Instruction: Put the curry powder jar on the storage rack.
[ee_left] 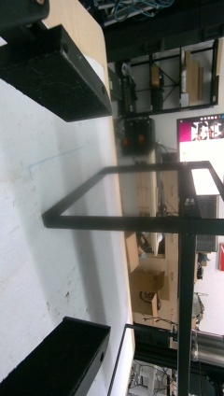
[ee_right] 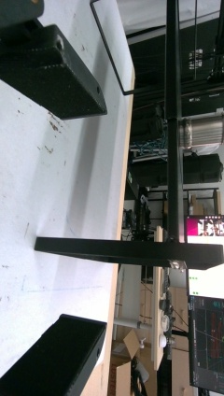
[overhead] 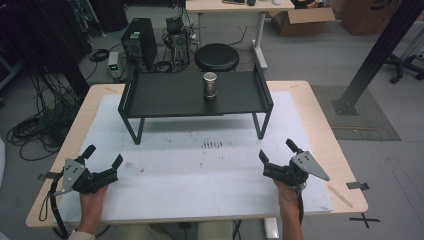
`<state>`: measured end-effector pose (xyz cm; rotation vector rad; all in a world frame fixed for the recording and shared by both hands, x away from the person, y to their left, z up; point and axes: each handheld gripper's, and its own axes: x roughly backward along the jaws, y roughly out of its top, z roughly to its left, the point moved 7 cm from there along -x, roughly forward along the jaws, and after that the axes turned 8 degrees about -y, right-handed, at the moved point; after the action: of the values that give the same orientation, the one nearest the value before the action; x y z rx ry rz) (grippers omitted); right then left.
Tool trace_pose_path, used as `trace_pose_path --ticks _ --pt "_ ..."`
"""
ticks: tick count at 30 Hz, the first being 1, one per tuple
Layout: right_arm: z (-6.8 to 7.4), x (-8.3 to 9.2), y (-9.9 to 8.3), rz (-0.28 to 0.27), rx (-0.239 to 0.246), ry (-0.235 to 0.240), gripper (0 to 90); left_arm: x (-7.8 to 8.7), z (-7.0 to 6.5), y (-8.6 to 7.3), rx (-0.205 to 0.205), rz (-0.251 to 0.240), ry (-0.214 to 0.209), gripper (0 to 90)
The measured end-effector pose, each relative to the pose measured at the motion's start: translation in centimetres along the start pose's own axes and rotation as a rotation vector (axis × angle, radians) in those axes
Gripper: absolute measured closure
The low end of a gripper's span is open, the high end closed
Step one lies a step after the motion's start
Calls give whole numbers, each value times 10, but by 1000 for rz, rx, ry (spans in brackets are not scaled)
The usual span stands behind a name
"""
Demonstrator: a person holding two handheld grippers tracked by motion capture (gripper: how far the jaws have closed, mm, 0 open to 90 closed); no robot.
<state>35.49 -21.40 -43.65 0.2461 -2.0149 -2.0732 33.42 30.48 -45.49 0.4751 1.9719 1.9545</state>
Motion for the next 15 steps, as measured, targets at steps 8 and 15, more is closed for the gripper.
trace_pose_path --ticks 8,15 --pt "5 -3 -8 10 17 3 0 0 0 0 3 -3 1 4" --pt "5 -2 -17 18 18 -5 0 0 0 0 1 0 0 4"
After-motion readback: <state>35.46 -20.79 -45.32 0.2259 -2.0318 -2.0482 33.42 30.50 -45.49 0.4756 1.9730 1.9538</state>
